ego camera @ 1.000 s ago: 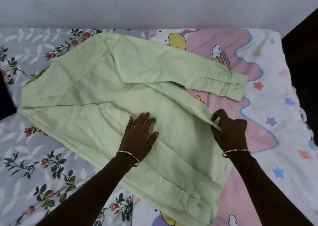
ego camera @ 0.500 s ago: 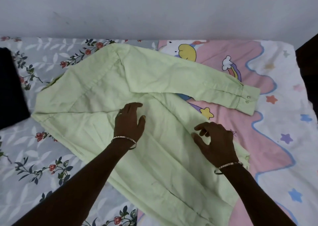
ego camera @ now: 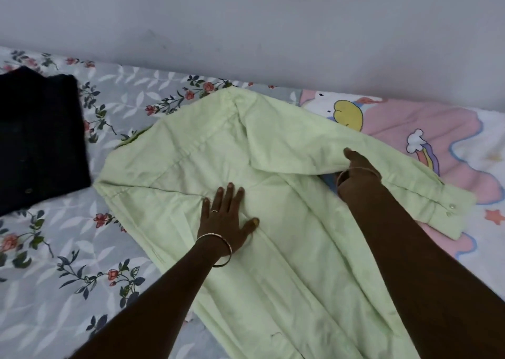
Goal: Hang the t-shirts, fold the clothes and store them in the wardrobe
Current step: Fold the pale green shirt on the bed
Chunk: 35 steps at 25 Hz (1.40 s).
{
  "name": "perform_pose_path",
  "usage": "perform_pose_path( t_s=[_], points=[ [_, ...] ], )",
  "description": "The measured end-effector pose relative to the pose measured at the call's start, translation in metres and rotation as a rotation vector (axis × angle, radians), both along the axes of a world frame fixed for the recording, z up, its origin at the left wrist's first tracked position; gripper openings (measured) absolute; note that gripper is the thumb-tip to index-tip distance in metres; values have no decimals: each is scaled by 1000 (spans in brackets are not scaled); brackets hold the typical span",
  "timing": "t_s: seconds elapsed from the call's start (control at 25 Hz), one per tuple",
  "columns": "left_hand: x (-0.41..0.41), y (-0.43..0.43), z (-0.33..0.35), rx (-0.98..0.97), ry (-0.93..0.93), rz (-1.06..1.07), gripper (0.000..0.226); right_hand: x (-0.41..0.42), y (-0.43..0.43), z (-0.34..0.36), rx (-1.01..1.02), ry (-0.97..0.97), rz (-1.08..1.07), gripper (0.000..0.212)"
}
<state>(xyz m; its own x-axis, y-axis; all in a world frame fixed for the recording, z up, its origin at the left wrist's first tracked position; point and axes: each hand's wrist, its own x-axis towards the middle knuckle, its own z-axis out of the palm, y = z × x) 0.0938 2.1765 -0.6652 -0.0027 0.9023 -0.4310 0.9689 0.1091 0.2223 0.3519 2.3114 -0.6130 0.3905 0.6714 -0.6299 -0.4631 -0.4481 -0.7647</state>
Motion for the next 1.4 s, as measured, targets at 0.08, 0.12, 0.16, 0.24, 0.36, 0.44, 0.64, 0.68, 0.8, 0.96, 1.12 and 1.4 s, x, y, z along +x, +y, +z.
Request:
perform_pose_path(
  t_s=[0.08, 0.12, 0.16, 0.24, 0.36, 0.44, 0.64, 0.68, 0.8, 0.96, 1.12, 1.4],
  points=[
    [0, 2, 5, -12, -21, 9, 106, -7, 6, 14, 6, 10, -103, 15],
    [-1, 4, 9, -13, -30, 20, 102, -13, 3, 27, 34, 74, -168, 17],
    [-2, 7, 14, -13, -40, 30, 96, -19, -3, 40, 102, 182, -191, 20],
    [-5, 16, 28, -5, -59, 50, 84, -34, -21, 62, 273, 390, -117, 22],
    [-12, 41, 50, -81, -269, 197, 68, -57, -52, 77, 476, 487, 71, 16],
    [-20, 58, 74, -120, -758, 555, 68, -87, -77, 90, 564, 531, 238, 26],
    [-79, 56, 131, -92, -1654, 1082, 52, -183, -131, 121, 766, 129, 842, 18],
    [-98, 51, 137, -71, -1750, 1064, 54, -202, -140, 124, 783, 49, 956, 17],
    [-155, 33, 152, -154, -1759, 965, 68, -241, -168, 122, 847, -184, 1182, 10],
    [-213, 5, 136, -406, -1618, 900, 59, -282, -207, 97, 845, -474, 1329, 4],
    [-238, -8, 106, -348, -1165, 897, 68, -294, -231, 76, 741, -649, 1473, 11],
    [-247, -29, 72, -297, -954, 942, 52, -261, -249, 57, 538, -591, 1392, 26]
  ],
)
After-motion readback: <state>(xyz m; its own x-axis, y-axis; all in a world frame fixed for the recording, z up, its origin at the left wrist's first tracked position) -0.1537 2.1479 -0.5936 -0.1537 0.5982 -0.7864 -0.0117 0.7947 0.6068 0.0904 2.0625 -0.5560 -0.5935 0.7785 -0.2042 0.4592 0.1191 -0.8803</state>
